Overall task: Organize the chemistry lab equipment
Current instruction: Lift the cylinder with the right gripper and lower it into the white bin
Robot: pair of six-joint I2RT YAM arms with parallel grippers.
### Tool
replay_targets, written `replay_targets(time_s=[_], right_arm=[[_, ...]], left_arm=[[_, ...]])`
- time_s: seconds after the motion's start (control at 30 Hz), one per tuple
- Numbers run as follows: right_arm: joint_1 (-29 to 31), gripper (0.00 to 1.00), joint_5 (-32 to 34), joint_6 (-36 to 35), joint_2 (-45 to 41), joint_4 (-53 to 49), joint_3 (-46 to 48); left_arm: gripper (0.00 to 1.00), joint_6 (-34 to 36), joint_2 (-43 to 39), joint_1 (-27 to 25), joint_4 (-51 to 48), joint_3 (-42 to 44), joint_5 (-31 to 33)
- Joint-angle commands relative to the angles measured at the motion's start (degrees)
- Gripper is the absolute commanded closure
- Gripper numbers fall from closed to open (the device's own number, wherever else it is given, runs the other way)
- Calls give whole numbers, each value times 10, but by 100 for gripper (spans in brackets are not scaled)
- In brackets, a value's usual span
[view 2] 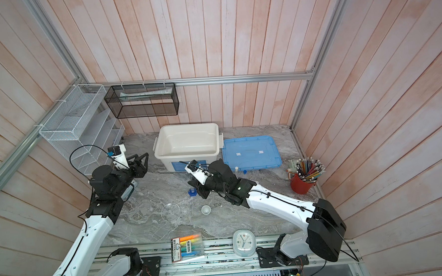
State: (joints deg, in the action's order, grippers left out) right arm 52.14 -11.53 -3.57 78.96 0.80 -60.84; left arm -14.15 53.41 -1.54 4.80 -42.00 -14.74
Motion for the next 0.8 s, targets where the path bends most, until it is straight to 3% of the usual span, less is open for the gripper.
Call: replay_targets(time_s=[0.0,0.17,0.4,0.77], right_arm=[[-20,84,-3,-55,8,-28,-72],[-62,85,-2,-82,82,-7,-181],[-110,85,-24,-91,262,9,-366],[-132,86,-82,-116,576,-114,-747]], left_arm=[[41,11,-11,2,-19,-21,-15],[41,-1,-10,2,-16,-14,-31],[41,-5,-9,1,-16,-10,-49],[41,-2,-7,-1,-27,-6,-44]])
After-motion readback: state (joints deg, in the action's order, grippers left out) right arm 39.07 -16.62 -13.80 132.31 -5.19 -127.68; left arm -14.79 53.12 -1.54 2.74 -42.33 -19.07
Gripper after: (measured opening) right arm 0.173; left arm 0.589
